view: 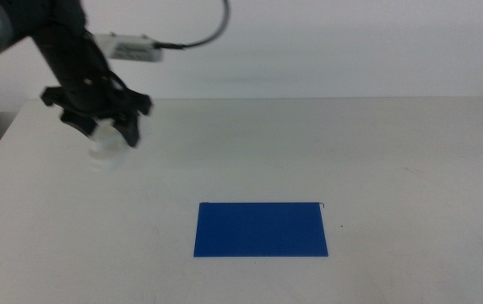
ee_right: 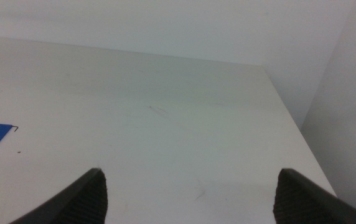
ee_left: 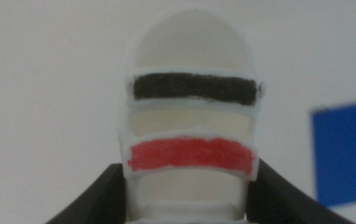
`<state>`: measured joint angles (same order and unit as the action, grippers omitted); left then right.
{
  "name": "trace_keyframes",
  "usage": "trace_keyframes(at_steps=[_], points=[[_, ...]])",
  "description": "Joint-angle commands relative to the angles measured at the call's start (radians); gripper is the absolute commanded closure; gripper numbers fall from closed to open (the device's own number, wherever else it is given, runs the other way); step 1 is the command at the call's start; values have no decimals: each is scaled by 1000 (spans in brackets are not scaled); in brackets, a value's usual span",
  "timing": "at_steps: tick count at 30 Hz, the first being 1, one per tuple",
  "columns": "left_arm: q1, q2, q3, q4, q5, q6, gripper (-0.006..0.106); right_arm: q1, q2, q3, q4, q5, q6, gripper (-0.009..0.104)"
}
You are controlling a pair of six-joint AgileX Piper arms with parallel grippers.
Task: Use one arm to grab the shoe from the table and place it on the mat.
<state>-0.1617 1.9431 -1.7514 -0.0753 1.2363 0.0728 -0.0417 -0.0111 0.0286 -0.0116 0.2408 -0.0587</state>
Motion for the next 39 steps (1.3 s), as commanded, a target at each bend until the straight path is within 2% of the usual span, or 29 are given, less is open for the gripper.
trace_keyframes(at_steps=[1, 7, 17, 26, 33, 39], points=[[-63, -108, 44, 17, 41, -85, 102, -2, 3, 5, -8, -73, -10, 17], [-246, -127, 101, 18, 19, -213, 102, -2, 3, 5, -8, -73, -10, 17], [-495, -86, 102, 50, -131, -303, 102, -2, 3, 5, -8, -73, -10, 17], [-540, -63, 102, 55, -182, -308, 102, -2, 3, 5, -8, -73, -10, 17], [-540, -63, 102, 56, -182, -222, 102, -2, 3, 5, -8, -73, -10, 17], [-540, -63, 102, 59, -182, -261, 102, -2, 3, 5, -8, -73, -10, 17]])
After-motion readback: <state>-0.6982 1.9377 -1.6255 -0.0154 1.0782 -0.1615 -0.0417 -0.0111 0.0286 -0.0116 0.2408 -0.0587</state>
